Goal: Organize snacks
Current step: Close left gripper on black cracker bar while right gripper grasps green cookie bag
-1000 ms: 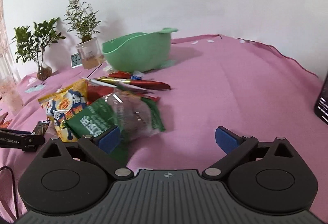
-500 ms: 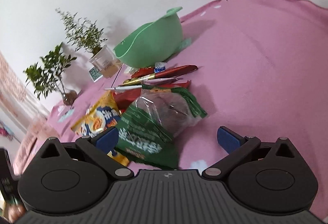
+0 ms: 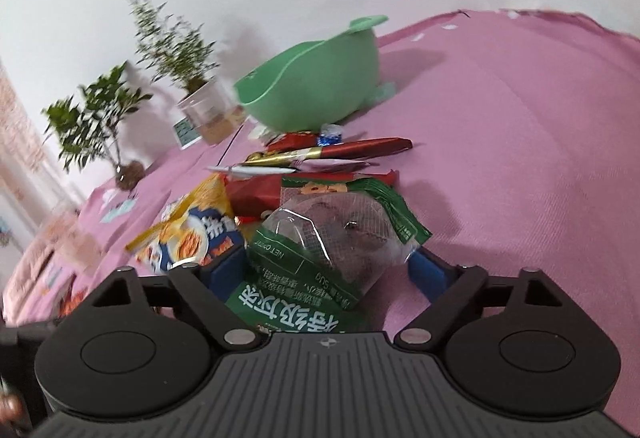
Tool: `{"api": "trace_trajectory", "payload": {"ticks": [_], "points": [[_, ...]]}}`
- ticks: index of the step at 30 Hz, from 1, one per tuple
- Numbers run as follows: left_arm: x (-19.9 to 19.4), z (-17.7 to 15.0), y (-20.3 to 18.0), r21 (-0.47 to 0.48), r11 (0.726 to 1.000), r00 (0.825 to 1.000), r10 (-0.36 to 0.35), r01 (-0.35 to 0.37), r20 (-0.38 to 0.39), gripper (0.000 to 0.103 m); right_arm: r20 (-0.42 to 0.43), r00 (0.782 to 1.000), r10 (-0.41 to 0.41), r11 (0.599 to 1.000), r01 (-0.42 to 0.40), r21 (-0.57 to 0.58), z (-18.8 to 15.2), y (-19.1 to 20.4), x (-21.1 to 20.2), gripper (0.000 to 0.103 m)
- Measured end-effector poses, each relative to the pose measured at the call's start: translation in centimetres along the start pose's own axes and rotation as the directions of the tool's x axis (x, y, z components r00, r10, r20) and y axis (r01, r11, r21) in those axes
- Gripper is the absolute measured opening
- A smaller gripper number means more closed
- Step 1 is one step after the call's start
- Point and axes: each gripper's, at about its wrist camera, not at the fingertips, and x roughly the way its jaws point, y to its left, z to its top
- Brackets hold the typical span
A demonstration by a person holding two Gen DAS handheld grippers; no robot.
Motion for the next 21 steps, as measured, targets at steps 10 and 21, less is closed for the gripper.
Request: {"api": "trace_trajectory", "payload": {"ticks": [10,21], "points": [[-0.5,-0.5,-0.3,0.040,0.999,0.999,0.027,-0.028,0.032,0.103,0.103,0.982,-0.157,0.911,0.184,-0.368,-1.7,2.5,-1.6,0.084],[-0.8,-0.6,0.3,0.021,1.000,1.000,0.002,-0.002,0.023,0.103,0.035,0.990,-0.137,0.972,0.141,-0.188,-0.6,2.1,-0.4,0.098]]}}
